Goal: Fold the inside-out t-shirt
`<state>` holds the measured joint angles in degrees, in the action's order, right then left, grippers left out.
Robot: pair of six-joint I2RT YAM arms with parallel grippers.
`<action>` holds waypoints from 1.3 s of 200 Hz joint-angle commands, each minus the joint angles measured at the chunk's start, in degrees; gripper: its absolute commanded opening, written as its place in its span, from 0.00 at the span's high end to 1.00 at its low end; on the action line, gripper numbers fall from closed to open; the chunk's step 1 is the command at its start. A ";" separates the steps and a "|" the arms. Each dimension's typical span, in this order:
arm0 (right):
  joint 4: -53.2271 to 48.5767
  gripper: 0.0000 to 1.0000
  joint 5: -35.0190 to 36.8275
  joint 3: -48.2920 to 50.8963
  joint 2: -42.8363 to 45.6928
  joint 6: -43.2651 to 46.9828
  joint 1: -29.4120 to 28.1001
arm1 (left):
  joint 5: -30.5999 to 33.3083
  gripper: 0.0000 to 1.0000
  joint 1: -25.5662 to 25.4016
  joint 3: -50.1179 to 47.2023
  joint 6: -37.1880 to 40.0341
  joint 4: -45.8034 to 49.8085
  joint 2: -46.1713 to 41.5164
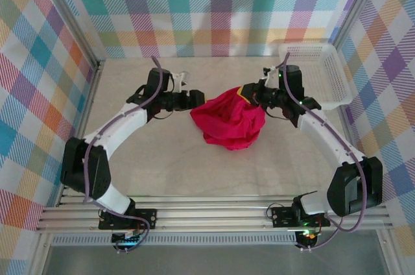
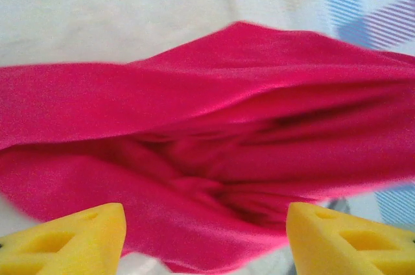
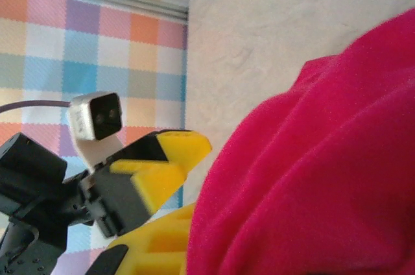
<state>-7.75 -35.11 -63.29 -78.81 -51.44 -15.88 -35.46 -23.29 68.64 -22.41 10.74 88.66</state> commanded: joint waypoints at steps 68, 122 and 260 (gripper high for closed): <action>7.97 1.00 -9.62 3.81 4.73 1.25 0.94 | -0.28 0.29 -6.59 8.83 -0.22 -8.28 19.11; 9.31 1.00 -10.53 6.92 7.58 -0.24 0.93 | 1.26 0.18 -8.06 16.06 -5.89 -14.41 29.10; -16.72 1.00 16.74 9.32 -3.80 19.28 7.83 | -1.34 1.00 1.51 27.03 -5.50 13.59 5.80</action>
<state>-19.40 -23.81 -53.69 -80.23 -36.21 -8.29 -36.93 -23.86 92.66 -28.86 16.60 100.84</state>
